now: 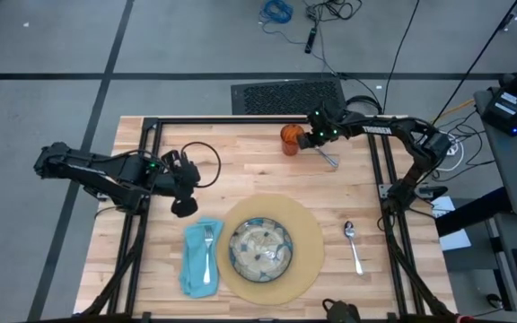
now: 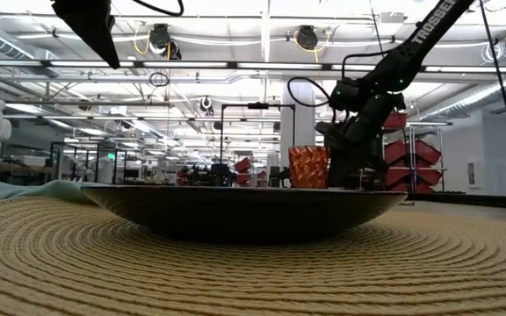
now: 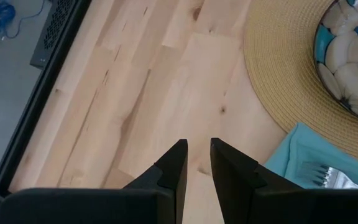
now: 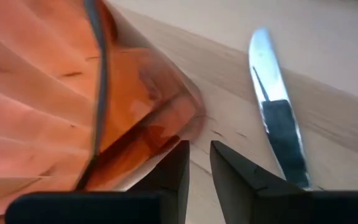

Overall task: Set table place
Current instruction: Move the silver knife to the left side of the silver spoon

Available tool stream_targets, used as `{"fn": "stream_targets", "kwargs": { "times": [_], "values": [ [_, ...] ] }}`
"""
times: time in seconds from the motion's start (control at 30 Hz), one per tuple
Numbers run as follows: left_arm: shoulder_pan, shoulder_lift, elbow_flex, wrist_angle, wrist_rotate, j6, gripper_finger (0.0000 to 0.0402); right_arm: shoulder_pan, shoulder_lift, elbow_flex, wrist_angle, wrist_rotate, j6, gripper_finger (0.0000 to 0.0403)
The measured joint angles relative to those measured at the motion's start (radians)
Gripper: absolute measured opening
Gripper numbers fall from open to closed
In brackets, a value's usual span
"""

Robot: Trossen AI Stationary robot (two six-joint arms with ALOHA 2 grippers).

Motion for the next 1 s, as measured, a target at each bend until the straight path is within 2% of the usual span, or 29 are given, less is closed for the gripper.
{"fn": "stream_targets", "kwargs": {
  "times": [0.33, 0.5, 0.87, 1.0],
  "values": [
    [0.0, 0.0, 0.0, 0.002, 0.0, -0.001, 0.0056, 0.033, 0.0, 0.0, 0.112, -0.001, 0.055, 0.0054],
    [0.0, 0.0, 0.0, 0.005, 0.0, -0.001, 0.0056, 0.053, 0.0, 0.0, 0.113, -0.021, 0.055, 0.0054],
    [0.0, 0.0, 0.0, -0.004, 0.005, -0.019, 0.0056, -0.004, -0.007, 0.0, -0.157, 0.032, -0.106, 0.0055],
    [0.0, 0.0, 0.0, -0.003, 0.005, -0.014, 0.0056, -0.024, -0.041, 0.0, -0.201, 0.034, -0.162, 0.0069]
  ]
}}
